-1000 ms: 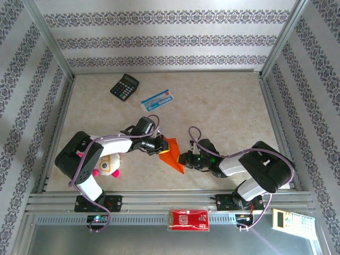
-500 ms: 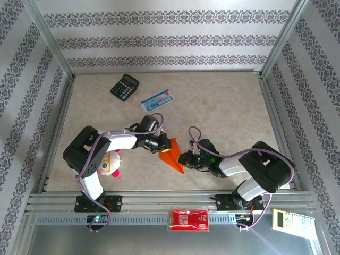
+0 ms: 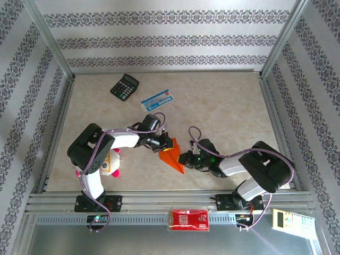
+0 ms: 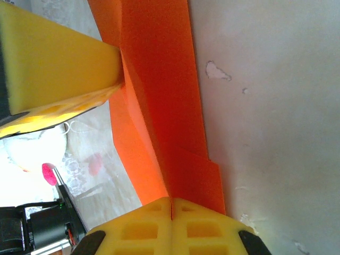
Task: Fold a paper plane with a square sheet of paper (pick it up from the middle)
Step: Fourth fold the wing at the center of the table.
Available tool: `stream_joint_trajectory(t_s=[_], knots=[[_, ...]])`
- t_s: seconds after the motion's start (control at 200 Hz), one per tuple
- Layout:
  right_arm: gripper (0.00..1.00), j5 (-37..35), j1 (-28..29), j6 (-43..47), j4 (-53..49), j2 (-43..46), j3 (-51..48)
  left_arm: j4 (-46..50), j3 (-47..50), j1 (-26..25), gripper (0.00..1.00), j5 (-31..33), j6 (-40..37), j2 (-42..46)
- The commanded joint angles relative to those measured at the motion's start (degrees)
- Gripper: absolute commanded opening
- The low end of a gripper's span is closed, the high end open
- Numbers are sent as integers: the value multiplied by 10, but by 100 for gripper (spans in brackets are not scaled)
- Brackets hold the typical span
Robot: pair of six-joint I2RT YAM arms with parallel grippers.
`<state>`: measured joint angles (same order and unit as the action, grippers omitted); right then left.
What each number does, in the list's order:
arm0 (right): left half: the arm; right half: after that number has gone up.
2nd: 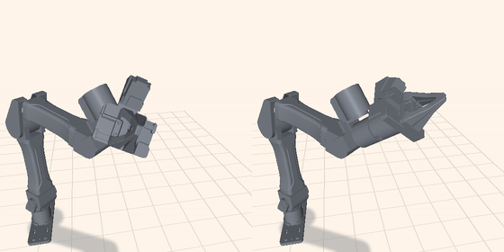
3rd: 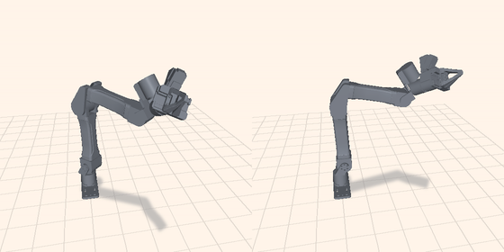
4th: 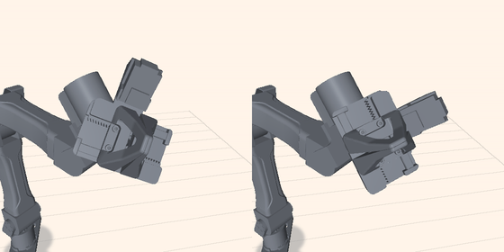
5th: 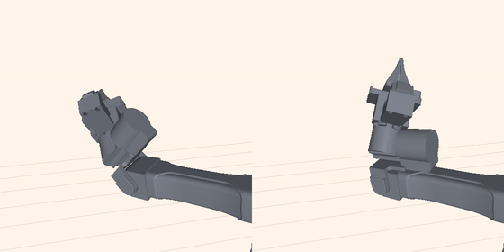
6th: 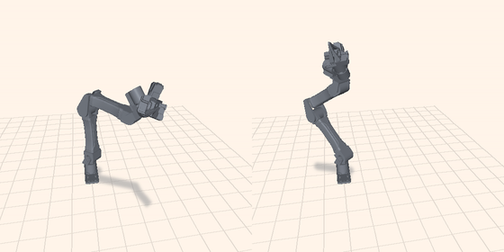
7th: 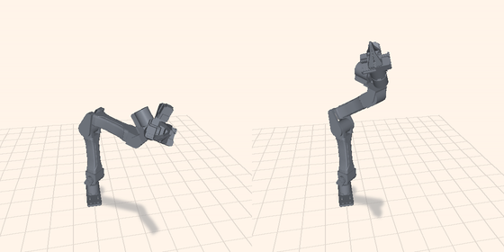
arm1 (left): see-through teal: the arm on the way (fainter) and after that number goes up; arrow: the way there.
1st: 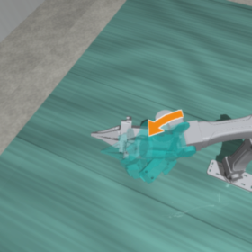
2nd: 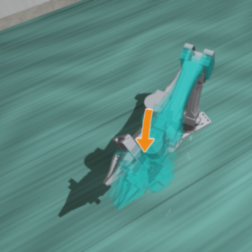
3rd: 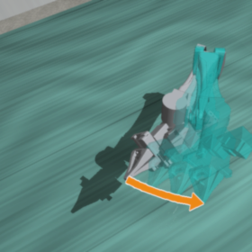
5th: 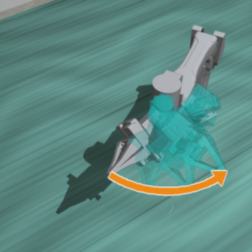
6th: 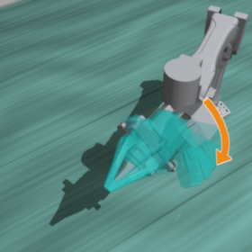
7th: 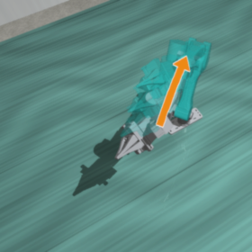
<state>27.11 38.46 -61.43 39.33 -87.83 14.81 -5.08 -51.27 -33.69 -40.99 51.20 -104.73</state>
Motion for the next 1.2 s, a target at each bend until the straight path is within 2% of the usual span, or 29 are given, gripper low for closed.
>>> stream_joint_trajectory(t_s=[0.0,1.194], knots=[[0,-29,-6,0,-12,-13,-12,-16,-15,-4,9,-14,-12,-8],[2,-39,-10,-12,-11,-15,-20,-4,-47,-8,10,-18,-29,-63]])
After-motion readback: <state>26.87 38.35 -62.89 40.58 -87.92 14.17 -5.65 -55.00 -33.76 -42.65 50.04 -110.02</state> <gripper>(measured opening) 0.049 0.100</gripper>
